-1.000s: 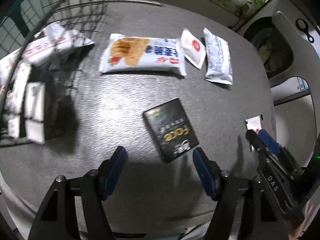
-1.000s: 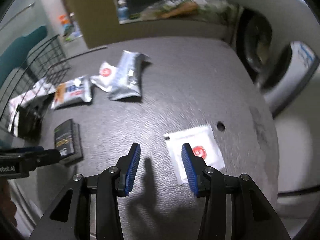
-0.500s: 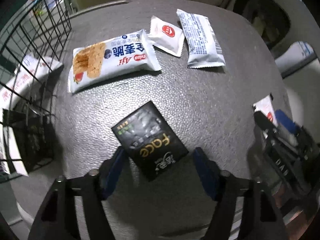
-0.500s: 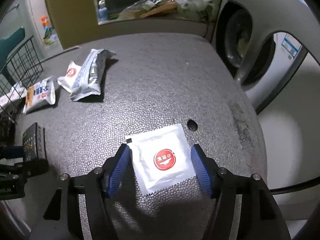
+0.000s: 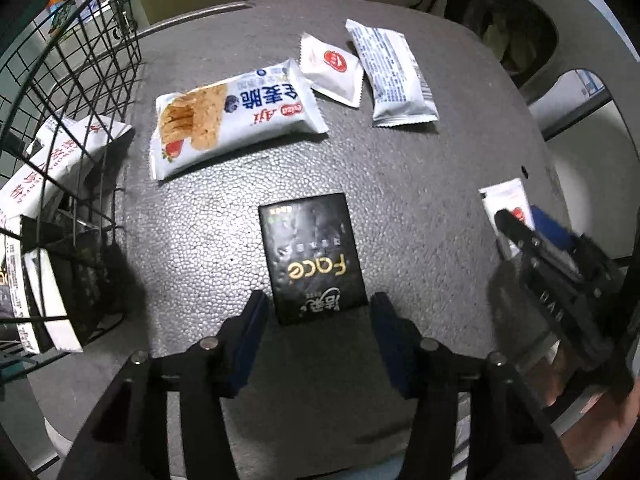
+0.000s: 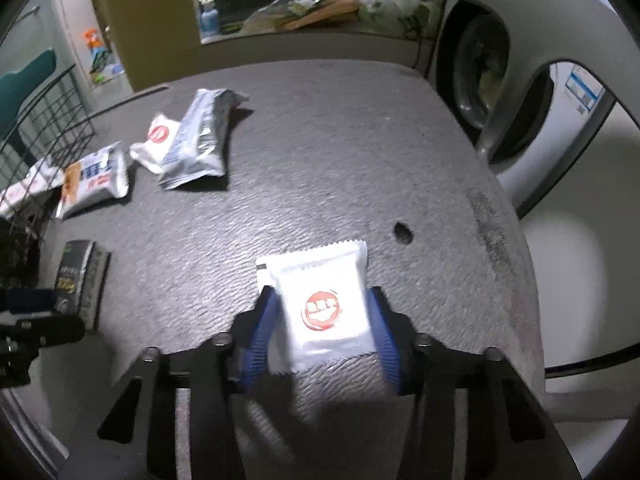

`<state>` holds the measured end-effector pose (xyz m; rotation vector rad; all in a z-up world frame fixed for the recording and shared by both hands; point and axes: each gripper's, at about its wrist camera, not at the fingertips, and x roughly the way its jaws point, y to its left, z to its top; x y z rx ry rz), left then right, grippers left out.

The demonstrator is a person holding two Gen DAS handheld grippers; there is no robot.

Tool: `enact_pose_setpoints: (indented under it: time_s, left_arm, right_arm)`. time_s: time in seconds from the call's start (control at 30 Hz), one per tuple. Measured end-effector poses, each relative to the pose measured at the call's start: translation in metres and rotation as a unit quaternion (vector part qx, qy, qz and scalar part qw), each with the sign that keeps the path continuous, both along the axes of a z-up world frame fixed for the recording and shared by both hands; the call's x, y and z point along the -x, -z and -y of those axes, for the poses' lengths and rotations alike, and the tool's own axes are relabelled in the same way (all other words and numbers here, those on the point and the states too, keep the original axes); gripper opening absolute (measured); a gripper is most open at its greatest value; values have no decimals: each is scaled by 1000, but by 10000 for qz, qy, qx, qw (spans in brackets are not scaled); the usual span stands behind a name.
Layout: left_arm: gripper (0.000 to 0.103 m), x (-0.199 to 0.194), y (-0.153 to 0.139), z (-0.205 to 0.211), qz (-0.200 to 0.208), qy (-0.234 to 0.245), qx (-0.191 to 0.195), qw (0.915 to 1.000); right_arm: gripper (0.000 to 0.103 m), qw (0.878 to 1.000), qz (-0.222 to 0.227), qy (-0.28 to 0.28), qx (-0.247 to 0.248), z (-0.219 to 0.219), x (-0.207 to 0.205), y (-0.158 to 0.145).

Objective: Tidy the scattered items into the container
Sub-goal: 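Grasp the black Face pack with the left gripper while the right grasps a white packet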

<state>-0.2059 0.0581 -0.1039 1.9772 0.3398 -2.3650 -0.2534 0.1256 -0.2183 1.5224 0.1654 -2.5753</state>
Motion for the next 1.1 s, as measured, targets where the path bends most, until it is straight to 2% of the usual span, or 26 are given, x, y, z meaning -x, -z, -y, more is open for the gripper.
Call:
enact_pose_setpoints:
  time_s: [0.1,0.17,0.27,0.37,0.4,0.47,0.5,0.53,0.57,0.63,0.77,0.8,0.93,1.0,1.07,1.1]
  left_arm:
    - [68,3,-4,9,-18,-135,-32,9999]
    - [68,8,-3,14,11,-228,-72,9997]
    - [68,27,3,14,58,-294,-59,9995]
    - [68,32,7,13,119,-240,45,9996]
    - [68,33,8,12,116,-231,89,9996]
    - [68,32,9,6,70,-173,176,9997]
    - [65,31,9,3,51,-156,233,9996]
    - [52,32,8,1,21,-127,353,9993]
    - [52,34,7,-15,9,-107,462,9989]
    - [52,37,6,-20,29,-92,373,9993]
    - [52,13,-5,-1,41,-147,245,9996]
    - [52,0,1,19,42,-145,258,9996]
    - [52,-7,3,29,41,-128,165,9998]
    - [52,-10,2,29,48,-90,169,9998]
    - [52,-12,0,30,54,-70,178,9998]
    - [52,-14,0,31,63,-67,166,9998]
  right_arm:
    - [28,9993,128,-162,322,6,-6,-3]
    - [26,9977,228,-243,587,8,-9,-4]
    - [26,9985,122,-293,456,14,-11,-5]
    - [38,9982,-6,-292,529,15,-14,-8]
    - [47,9978,-27,-320,579,15,-14,-9]
    - [58,9982,-81,-332,487,19,-14,-10]
    - [61,9986,-80,-376,371,23,-13,-8]
    - [61,9987,-84,-401,303,25,-12,-7]
    - [61,9989,-89,-402,240,27,-12,-5]
    - [61,9990,-18,-389,218,28,-11,-2]
    - [64,9990,20,-415,172,33,-11,2]
    - [65,9989,8,-456,95,36,-12,3]
    - [65,9989,-21,-460,15,39,-15,4]
    - [64,9986,11,-526,-12,42,-16,4]
    - [54,9983,17,-590,-13,43,-17,3]
    - [36,9977,5,-684,-19,46,-19,1]
